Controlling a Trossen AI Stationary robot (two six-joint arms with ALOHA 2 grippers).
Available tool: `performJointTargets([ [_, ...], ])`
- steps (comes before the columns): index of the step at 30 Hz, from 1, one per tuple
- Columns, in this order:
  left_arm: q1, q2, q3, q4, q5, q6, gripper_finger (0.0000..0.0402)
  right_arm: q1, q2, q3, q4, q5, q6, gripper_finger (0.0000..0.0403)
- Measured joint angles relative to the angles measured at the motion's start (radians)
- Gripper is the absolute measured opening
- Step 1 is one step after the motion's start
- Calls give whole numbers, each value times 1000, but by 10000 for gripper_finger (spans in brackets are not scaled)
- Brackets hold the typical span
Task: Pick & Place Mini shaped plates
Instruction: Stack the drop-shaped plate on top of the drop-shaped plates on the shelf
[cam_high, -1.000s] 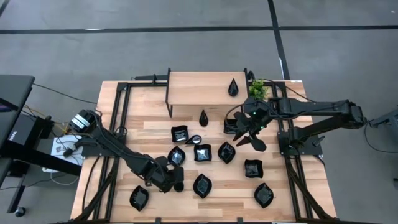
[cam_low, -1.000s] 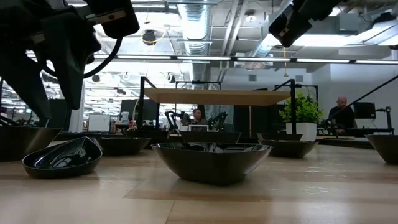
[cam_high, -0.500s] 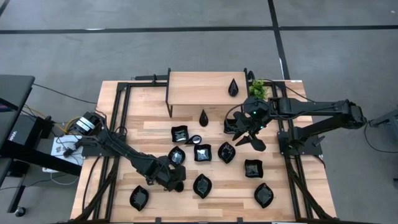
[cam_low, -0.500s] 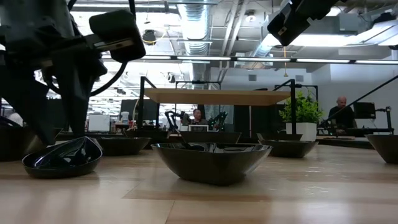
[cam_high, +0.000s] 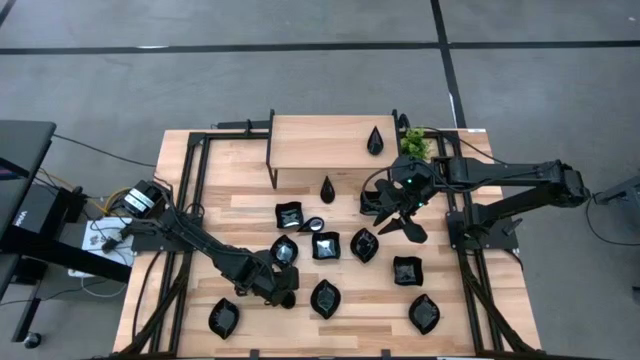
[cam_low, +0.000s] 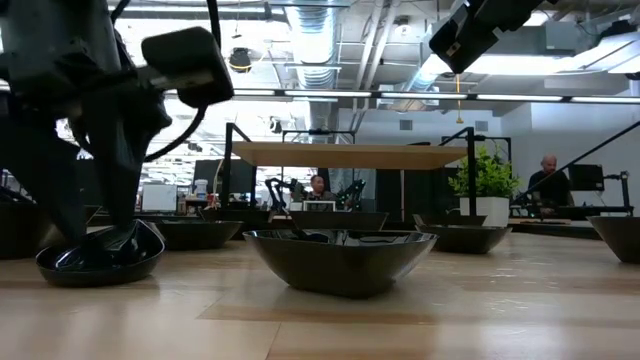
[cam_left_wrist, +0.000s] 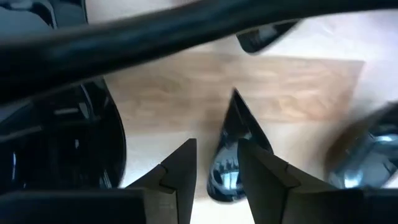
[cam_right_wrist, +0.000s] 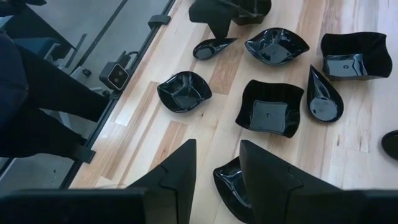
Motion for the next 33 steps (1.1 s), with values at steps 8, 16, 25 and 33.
performJointTargets([
  [8, 8, 14, 0, 3, 32, 0, 117, 0, 0, 0, 3, 0, 0, 119],
  [16, 9, 34, 1, 13, 56, -4, 117, 0, 0, 1, 8, 0, 4, 119],
  [25, 9, 23, 0, 15, 20, -3, 68, 0, 0, 1, 8, 0, 7, 119],
  [33, 9, 23, 0, 28, -37, -2, 11, 0, 0, 1, 12, 0, 8, 119],
])
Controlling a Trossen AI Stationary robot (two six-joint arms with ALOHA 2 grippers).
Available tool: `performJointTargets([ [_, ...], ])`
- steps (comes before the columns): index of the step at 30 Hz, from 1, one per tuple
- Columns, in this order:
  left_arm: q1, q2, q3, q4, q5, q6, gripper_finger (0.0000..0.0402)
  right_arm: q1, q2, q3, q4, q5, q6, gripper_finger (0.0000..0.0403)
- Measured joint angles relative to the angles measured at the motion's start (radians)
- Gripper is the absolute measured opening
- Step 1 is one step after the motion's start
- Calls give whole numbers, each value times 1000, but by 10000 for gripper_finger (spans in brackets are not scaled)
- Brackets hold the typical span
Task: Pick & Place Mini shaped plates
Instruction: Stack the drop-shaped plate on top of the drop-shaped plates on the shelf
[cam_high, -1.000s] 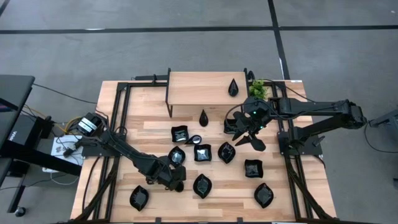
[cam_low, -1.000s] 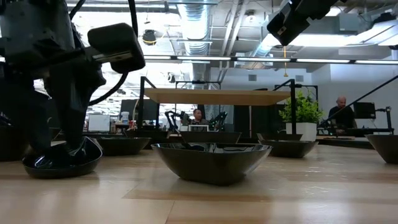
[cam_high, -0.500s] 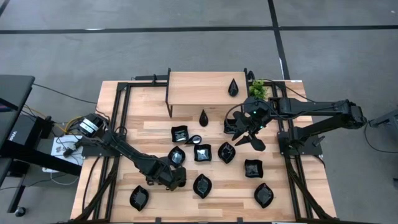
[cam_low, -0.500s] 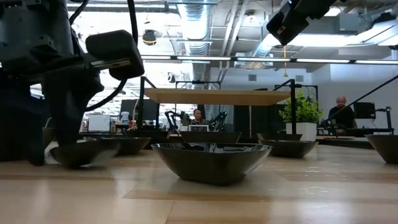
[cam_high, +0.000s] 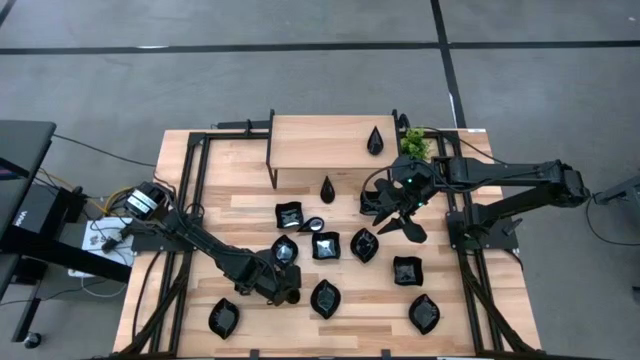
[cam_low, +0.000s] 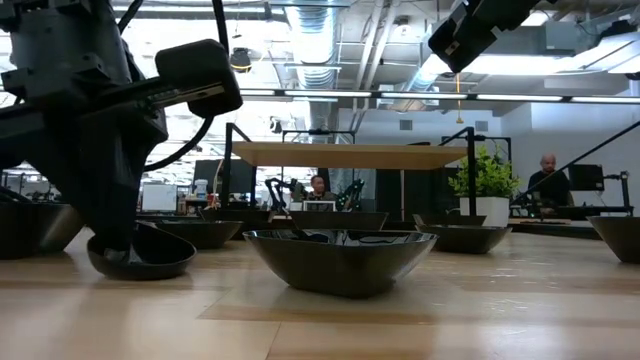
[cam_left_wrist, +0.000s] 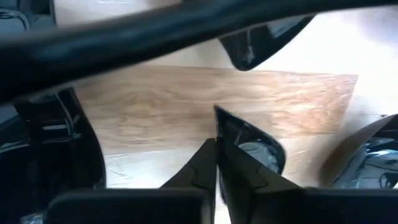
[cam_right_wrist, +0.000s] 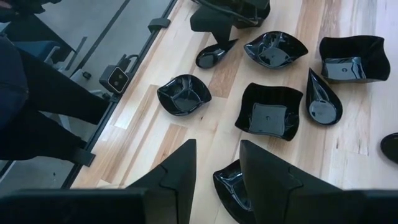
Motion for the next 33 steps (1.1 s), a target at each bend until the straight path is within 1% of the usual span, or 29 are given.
performJointTargets([
  [8, -1, -6, 0, 6, -5, 2, 8, 0, 0, 0, 0, 0, 3, 119],
  [13, -14, -67, 0, 7, -20, 21, 9, 0, 0, 0, -4, 0, 3, 119],
  [15, -21, -110, 0, 12, -71, 47, 8, 0, 0, 0, -4, 0, 3, 119],
  [19, -25, -214, 0, 29, -247, 126, 7, 0, 0, 0, 12, 0, 4, 119],
  [23, 27, -305, 0, 53, -403, 315, 6, 0, 14, 0, 101, -1, 52, 119],
  [25, 82, -336, 0, 96, -445, 443, 6, 3, 24, 0, 156, -1, 68, 119],
  [27, 148, -359, 0, 141, -454, 584, 5, 13, 33, 2, 207, 5, 68, 119],
  [29, 216, -376, 1, 202, -454, 723, 5, 24, 33, 0, 239, 39, 70, 119],
  [33, 347, -405, 1, 266, -416, 970, 5, 36, 26, 31, 240, 221, 70, 119],
])
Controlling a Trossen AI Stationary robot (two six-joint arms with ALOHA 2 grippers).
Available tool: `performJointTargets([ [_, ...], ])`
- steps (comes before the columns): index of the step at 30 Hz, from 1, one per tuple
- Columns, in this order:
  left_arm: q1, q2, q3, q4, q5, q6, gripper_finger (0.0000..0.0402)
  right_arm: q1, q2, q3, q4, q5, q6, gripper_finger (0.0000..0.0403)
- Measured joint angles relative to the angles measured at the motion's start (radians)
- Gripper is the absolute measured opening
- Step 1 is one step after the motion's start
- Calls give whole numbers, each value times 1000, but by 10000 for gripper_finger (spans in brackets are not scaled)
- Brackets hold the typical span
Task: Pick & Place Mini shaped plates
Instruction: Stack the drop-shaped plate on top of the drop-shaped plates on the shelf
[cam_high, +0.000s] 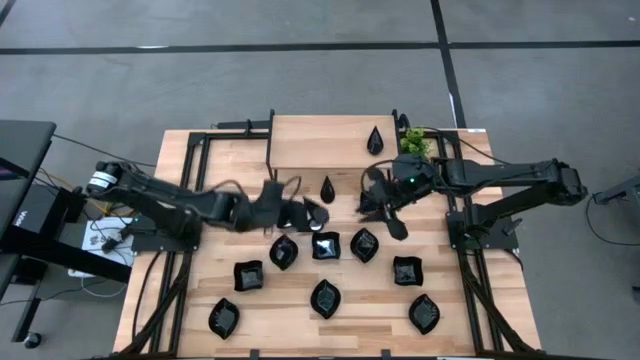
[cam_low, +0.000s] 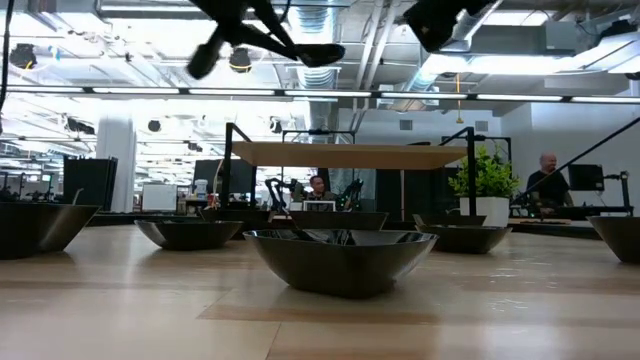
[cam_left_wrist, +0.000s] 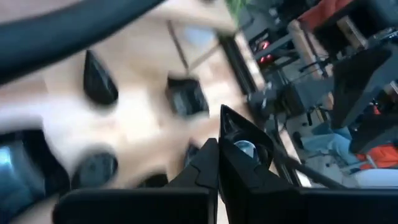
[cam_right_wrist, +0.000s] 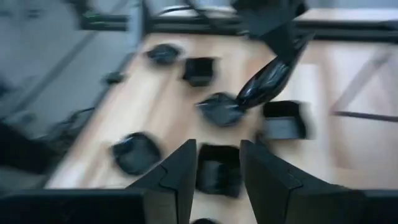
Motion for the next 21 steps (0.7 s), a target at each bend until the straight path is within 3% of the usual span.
performJointTargets([
  [7, 172, -9, 0, 173, 126, 327, 5, 0, 24, 91, 18, 321, 23, 119],
  [14, 290, -9, 11, 269, 195, 507, 5, 12, 127, 171, 28, 611, 12, 119],
  [21, 363, -9, 28, 283, 261, 599, 5, 17, 270, 303, 30, 764, -22, 119],
])
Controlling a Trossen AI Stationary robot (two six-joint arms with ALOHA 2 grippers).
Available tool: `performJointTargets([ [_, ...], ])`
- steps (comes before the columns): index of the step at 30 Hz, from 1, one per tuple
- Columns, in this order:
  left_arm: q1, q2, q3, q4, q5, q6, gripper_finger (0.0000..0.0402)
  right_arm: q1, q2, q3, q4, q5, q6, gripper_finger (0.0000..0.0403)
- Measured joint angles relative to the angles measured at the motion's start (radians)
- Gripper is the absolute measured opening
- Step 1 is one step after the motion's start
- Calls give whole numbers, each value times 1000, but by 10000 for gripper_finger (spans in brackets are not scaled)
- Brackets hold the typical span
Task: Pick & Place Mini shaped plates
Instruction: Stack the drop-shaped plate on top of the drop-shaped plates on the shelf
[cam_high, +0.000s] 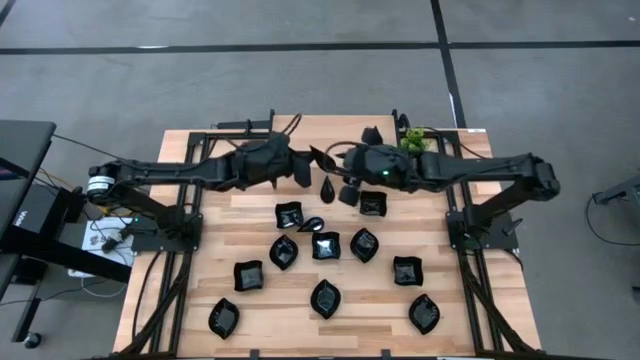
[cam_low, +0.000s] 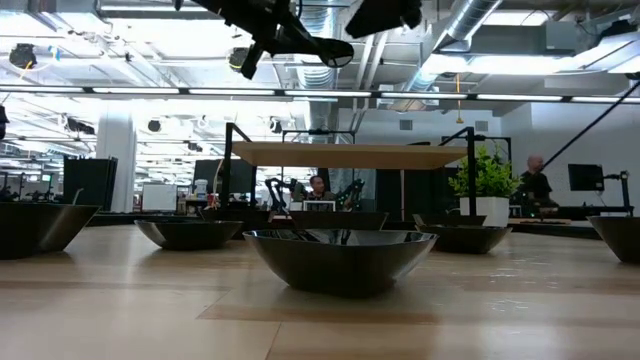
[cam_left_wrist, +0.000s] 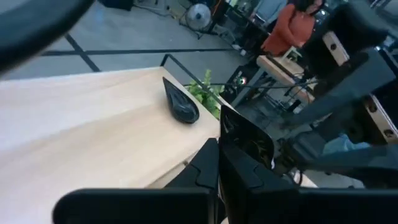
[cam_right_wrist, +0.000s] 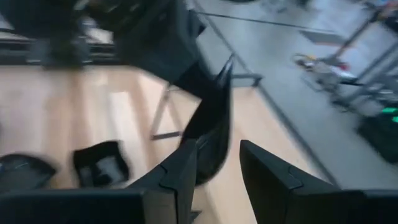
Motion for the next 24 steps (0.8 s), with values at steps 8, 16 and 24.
performJointTargets([
  [8, 9, 0, 0, 1, 21, 51, 5, -2, 140, 166, -77, 123, -12, 118],
  [16, 7, -18, 0, -2, 24, 65, 5, -2, 218, 252, -184, 167, 2, 118],
  [24, 6, -44, 0, -5, 18, 86, 5, -12, 235, 271, -185, 186, 4, 113],
])
